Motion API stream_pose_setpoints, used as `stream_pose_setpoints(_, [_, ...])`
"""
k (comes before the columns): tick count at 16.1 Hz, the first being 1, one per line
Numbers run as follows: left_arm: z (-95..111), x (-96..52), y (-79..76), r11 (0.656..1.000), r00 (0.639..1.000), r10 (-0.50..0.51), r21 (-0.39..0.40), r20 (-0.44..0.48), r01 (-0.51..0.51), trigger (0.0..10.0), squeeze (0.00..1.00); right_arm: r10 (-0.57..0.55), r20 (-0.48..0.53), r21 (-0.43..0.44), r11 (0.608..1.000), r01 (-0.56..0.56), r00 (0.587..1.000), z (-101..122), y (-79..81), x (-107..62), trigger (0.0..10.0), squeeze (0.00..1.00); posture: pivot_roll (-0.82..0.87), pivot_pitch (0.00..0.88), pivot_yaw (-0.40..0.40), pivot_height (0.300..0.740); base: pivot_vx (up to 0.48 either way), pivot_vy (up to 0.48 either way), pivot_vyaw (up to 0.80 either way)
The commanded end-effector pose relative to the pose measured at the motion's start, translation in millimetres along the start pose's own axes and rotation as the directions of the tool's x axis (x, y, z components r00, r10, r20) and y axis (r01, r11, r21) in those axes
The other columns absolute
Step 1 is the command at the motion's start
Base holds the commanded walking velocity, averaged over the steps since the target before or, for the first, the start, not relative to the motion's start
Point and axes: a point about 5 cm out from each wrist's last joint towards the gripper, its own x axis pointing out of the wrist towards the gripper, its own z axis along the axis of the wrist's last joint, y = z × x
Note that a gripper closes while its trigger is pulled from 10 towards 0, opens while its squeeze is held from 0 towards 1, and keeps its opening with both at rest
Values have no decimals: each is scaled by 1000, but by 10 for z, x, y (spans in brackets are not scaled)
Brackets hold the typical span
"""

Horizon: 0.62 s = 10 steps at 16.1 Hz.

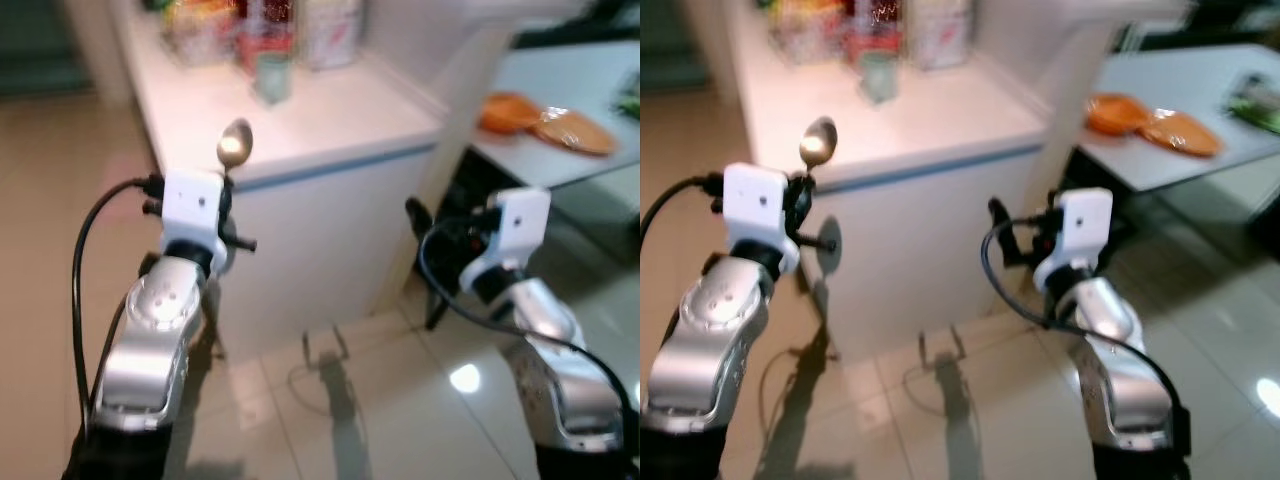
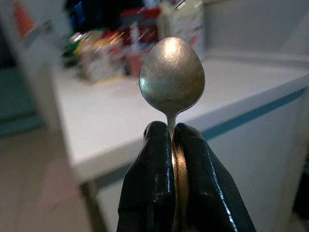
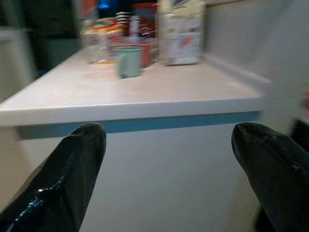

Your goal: Setting the table

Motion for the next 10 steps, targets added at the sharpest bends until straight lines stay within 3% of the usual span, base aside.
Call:
stream_pose_setpoints(1, [35,17,14,1000,1000,12,2,14,-12,10000,0,-18,13,-6,1000,18,1000,31,-43,2,10000,0,61,0,-42,740,0,-454,800])
stream_pose_setpoints(10, [8,16,66,999,999,37,3,4,-37,10000,0,-15,17,-9,1000,15,1000,37,-45,32,10000,0,61,0,-51,740,0,-455,800])
